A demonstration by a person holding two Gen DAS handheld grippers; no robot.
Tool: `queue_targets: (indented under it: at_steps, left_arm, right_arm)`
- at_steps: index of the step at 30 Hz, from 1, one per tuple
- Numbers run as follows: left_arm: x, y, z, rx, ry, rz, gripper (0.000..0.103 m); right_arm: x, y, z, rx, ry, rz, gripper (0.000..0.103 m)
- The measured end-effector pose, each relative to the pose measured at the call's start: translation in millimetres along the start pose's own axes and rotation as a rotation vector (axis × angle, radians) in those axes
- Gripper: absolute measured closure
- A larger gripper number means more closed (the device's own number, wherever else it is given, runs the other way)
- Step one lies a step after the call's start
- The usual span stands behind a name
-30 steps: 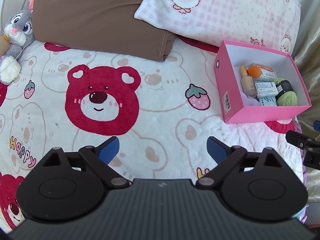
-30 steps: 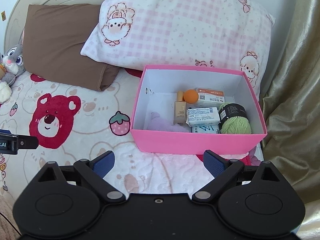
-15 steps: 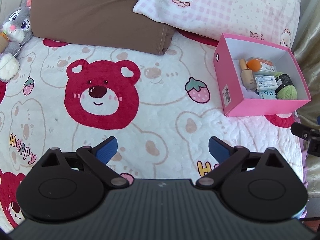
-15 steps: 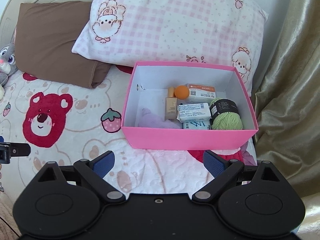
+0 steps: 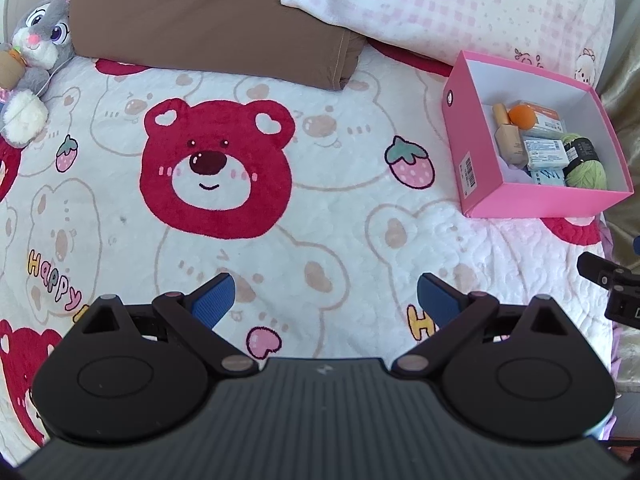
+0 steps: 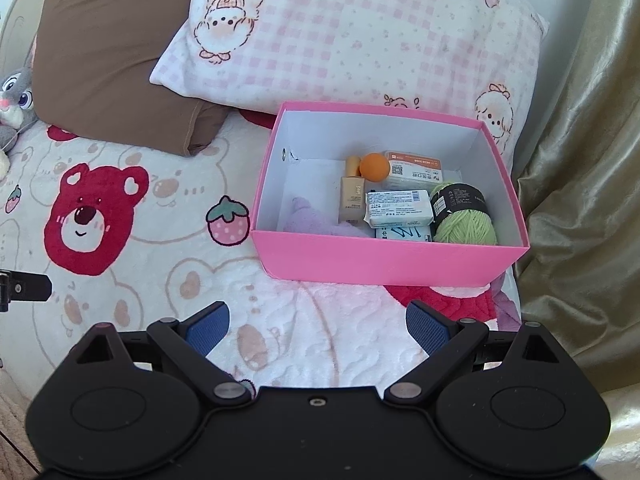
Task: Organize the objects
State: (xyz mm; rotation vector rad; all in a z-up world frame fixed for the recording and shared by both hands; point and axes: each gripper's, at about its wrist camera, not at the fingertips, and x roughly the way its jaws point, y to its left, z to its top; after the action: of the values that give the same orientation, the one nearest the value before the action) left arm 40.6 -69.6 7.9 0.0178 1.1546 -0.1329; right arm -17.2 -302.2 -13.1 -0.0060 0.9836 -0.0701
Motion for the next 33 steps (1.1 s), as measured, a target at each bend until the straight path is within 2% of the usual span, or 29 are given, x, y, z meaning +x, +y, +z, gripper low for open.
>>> queue_targets:
  at_steps: [9,33]
  left_arm:
    - [1.7,2.7,-0.6,-0.009,0.017,0.008,0.004]
    - [-0.9,3.2,0.7,-0.003,0.001,0.027,0.004]
  right_arm:
    - [-2.3,-2.7,-1.2,0.053,-0.011,0.061,0.006]
    - [-7.4,1.4,-3.5,0.044,0.006,0.036,0.006]
